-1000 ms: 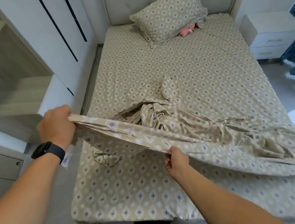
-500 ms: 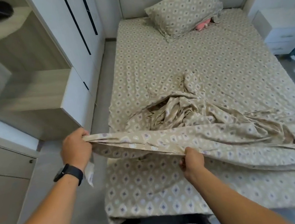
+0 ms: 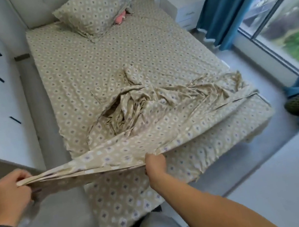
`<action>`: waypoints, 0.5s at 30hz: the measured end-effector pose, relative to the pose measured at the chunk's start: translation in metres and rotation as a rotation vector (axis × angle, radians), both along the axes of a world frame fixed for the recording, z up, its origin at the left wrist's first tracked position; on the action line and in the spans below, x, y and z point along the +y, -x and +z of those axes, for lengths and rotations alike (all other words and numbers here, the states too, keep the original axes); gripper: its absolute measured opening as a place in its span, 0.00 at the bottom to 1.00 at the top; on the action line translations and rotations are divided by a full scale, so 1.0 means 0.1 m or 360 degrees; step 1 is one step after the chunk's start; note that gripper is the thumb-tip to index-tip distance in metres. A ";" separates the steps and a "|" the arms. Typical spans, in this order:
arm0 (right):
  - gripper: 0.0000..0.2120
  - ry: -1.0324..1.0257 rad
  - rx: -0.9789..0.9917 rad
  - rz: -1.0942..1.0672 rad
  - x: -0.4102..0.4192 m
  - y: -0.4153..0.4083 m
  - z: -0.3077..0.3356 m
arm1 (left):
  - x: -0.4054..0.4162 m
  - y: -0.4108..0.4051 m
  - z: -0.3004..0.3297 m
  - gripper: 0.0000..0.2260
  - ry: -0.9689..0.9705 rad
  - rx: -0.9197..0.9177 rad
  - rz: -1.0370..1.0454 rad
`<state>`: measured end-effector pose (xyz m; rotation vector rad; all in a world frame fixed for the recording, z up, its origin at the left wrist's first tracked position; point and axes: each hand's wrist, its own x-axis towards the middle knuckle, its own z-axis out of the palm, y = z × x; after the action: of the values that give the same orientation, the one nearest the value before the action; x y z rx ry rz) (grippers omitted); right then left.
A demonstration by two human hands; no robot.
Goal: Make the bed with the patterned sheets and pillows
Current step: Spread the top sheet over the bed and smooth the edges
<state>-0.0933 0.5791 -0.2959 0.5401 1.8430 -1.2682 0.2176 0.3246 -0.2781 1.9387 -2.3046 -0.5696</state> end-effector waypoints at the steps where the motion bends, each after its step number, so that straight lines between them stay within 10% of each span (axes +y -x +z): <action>1: 0.14 0.0018 0.0004 0.0075 -0.05 0.02 -0.05 | -0.29 -0.08 -0.49 0.11 -0.0012 0.0108 -0.0075; 4: 0.19 0.0047 -0.0063 -0.0066 -0.08 0.01 -0.10 | -0.24 -0.20 -0.85 0.34 -0.0001 0.0381 -0.0263; 7: 0.17 0.0090 -0.0055 -0.0284 0.01 0.02 -0.01 | 0.23 0.18 0.28 0.14 -0.0212 0.0338 -0.0285; 15: 0.11 0.0226 0.0198 -0.0891 0.37 -0.24 0.27 | -0.08 0.32 0.37 0.18 -0.0209 0.0272 -0.1192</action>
<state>-0.0696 0.6158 -0.2687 0.9596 1.7419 -1.8187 0.1854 0.3163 -0.2414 0.9398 -2.8799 -0.9063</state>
